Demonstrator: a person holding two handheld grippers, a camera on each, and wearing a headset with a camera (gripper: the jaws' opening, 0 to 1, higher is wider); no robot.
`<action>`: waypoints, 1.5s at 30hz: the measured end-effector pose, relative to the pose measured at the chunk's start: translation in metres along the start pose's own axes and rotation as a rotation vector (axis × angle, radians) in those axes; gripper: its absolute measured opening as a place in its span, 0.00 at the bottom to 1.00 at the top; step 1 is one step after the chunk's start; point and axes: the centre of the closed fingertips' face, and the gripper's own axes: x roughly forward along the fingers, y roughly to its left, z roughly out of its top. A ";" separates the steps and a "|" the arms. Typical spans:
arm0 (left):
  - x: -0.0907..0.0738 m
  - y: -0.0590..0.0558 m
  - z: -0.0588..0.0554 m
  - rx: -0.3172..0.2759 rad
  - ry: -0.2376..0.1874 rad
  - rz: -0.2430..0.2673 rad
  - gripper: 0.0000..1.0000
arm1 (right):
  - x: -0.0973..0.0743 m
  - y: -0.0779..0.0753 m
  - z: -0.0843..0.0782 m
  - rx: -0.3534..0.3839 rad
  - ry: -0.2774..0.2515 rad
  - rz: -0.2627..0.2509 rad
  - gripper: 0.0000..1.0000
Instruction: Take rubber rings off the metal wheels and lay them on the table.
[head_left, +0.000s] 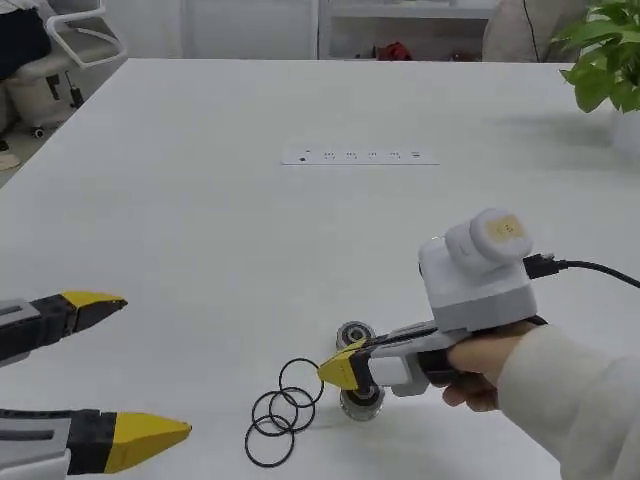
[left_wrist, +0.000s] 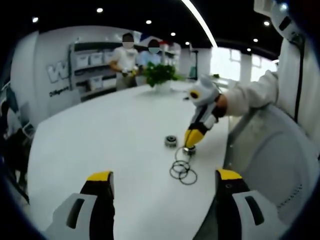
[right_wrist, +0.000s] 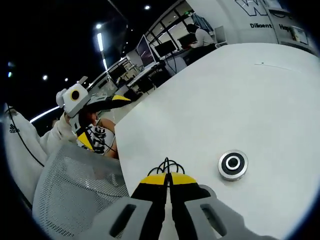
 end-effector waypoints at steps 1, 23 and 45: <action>0.000 0.000 -0.004 -0.006 0.011 0.002 0.84 | 0.001 0.001 -0.003 -0.003 0.016 0.004 0.00; 0.008 -0.003 -0.009 -0.035 0.022 -0.012 0.83 | 0.008 -0.001 -0.026 -0.099 0.132 -0.013 0.06; 0.007 -0.006 -0.007 -0.031 0.020 -0.009 0.83 | -0.002 0.000 -0.009 -0.146 0.080 -0.031 0.15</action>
